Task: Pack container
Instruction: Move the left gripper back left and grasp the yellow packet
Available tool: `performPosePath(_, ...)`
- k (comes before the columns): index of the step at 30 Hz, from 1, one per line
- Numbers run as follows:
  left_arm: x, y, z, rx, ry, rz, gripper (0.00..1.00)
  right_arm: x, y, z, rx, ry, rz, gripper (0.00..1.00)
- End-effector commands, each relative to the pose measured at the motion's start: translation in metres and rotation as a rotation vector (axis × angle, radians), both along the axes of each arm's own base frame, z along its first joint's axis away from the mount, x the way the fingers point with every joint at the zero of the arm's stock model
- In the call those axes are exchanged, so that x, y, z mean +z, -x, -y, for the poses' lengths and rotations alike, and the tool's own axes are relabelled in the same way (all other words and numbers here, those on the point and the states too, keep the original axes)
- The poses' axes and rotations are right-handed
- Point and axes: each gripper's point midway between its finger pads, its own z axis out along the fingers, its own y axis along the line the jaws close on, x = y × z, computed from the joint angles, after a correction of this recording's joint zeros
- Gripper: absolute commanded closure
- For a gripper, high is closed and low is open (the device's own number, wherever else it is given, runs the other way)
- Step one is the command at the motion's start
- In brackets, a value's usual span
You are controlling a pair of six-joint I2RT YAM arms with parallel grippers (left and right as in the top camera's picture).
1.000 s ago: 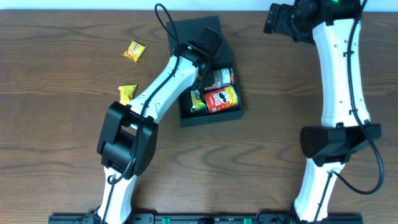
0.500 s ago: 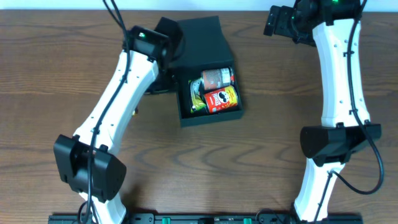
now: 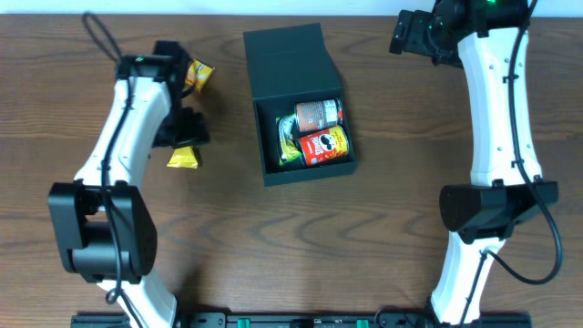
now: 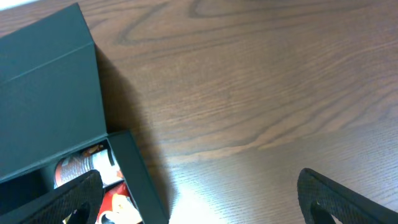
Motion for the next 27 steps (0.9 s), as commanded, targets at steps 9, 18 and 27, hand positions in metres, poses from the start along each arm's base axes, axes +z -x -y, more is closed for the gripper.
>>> performPosePath(9, -0.043, -0.033, 0.008, -0.198, 0.061, 0.135, 0.04, 0.003, -0.012, 0.000, 0.006, 0.012, 0.046, 0.01)
performPosePath(18, -0.055, -0.040, -0.005, -0.221, -0.018, 0.173, 0.03, 0.003, -0.012, 0.000, 0.006, 0.013, 0.044, 0.01)
performPosePath(27, -0.076, -0.042, -0.003, -0.203, -0.003, 0.156, 0.10, 0.003, -0.012, -0.002, 0.012, 0.002, 0.043, 0.01)
